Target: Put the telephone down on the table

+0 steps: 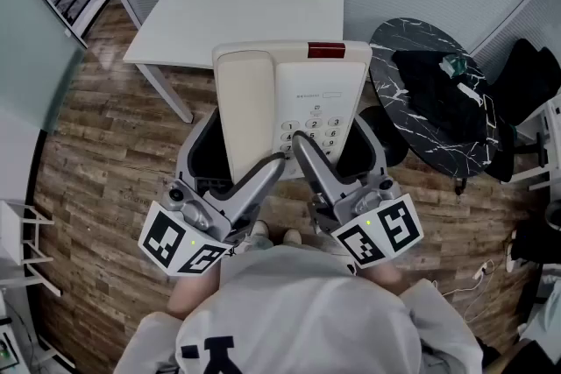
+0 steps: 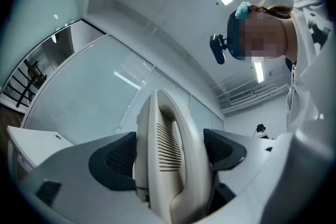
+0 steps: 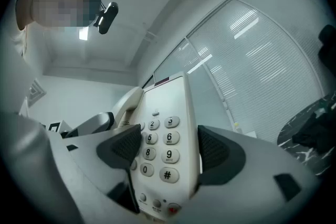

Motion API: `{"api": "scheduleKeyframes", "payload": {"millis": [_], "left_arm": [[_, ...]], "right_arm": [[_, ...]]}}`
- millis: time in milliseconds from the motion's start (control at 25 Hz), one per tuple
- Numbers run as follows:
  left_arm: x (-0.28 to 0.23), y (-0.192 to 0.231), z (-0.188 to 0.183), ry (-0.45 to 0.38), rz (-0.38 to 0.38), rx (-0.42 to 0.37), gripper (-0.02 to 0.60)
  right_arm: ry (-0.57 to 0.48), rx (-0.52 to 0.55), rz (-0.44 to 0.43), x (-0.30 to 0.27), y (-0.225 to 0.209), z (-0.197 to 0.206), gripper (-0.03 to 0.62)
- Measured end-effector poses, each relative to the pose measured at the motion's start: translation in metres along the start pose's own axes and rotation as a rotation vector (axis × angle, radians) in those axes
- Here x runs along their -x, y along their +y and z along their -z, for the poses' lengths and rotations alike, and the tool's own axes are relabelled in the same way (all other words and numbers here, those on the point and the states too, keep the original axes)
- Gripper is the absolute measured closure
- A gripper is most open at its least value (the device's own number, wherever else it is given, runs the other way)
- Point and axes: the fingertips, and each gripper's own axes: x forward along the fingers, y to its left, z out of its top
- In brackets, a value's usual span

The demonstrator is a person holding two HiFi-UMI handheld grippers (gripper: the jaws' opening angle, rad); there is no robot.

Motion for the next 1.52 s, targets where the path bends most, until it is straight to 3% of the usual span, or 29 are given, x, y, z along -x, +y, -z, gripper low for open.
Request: {"api": "scheduleKeyframes", "payload": {"millis": [920,1520], "left_arm": [[-0.002,0.002,-0.002,-0.006,0.025,-0.014,0.181],[0.021,0.047,-0.014,0.002,0.043,0.004,0.181]], "right_arm": [[-0.036,-0.029,0.027,-0.003,-0.001,-0.004,0.252],[-0.032,-0.026,0.057,-0.039,0.027,0.019,0.253]]}}
